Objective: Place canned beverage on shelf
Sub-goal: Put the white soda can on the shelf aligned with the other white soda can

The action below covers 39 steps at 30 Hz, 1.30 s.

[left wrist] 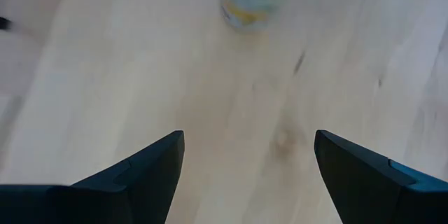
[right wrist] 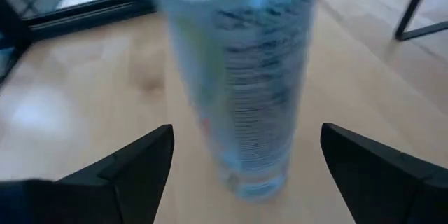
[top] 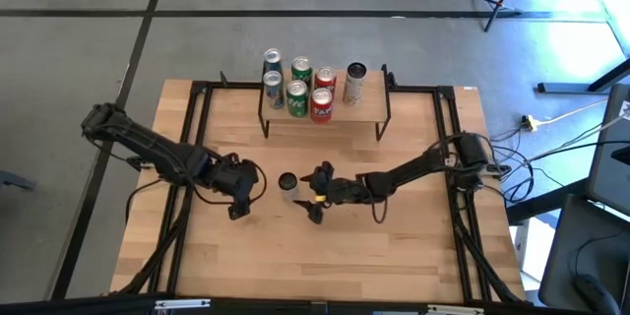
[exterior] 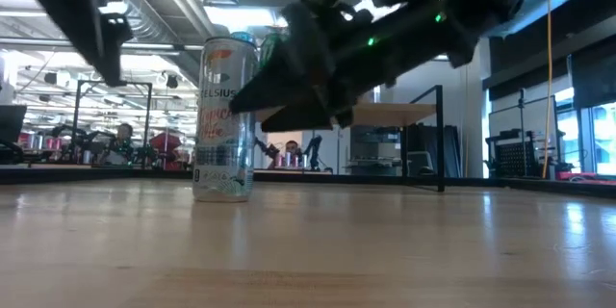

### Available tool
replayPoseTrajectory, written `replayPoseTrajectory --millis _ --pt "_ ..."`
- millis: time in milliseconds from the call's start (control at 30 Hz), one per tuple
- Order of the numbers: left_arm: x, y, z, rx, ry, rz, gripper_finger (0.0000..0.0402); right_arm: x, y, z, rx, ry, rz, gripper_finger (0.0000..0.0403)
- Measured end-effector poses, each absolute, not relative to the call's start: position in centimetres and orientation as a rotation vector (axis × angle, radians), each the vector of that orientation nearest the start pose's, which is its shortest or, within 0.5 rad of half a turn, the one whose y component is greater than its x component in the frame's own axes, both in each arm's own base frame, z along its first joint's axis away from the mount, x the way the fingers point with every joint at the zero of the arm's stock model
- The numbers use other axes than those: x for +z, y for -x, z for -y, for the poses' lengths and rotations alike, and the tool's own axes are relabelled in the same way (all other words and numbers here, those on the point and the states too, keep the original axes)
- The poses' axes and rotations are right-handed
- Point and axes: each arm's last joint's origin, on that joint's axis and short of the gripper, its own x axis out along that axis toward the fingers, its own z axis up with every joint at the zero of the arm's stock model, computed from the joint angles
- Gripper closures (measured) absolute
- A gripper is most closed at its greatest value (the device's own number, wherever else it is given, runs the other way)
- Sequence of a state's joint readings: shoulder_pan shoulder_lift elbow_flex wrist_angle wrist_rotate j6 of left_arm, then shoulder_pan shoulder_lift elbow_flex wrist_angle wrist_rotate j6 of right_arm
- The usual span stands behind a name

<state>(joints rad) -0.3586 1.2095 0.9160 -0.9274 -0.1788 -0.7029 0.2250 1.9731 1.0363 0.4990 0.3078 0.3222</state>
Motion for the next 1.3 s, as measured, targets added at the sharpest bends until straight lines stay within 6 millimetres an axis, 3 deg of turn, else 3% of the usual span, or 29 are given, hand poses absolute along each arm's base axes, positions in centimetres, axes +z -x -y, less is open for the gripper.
replayPoseTrajectory --millis 200,533,633,767,1000,1300 --pt "24.4 -19.6 7.7 0.218 0.293 -1.186 0.0095 12.9 -41.0 -7.0 -0.121 -0.166 -0.36 0.0056" --pt "24.4 -19.7 7.9 0.222 0.341 -1.178 0.0095 12.7 -43.5 -7.3 -0.077 -0.086 -0.311 0.0062" --pt "24.4 -19.7 7.9 0.21 0.35 -1.176 0.0095 13.3 -43.7 -7.5 -0.058 -0.089 -0.308 0.0101" --pt "24.4 -19.7 8.1 0.166 0.381 -1.208 0.0095 14.3 -43.4 -7.8 -0.059 -0.085 -0.327 0.0189" --pt "24.4 -19.6 8.2 0.134 0.399 -1.229 0.0095 19.6 -41.7 -7.0 -0.053 -0.029 -0.348 0.019" --pt "24.4 -19.6 8.2 0.137 0.39 -1.226 0.0095 28.4 -36.2 -3.0 -0.128 0.033 -0.415 0.019"
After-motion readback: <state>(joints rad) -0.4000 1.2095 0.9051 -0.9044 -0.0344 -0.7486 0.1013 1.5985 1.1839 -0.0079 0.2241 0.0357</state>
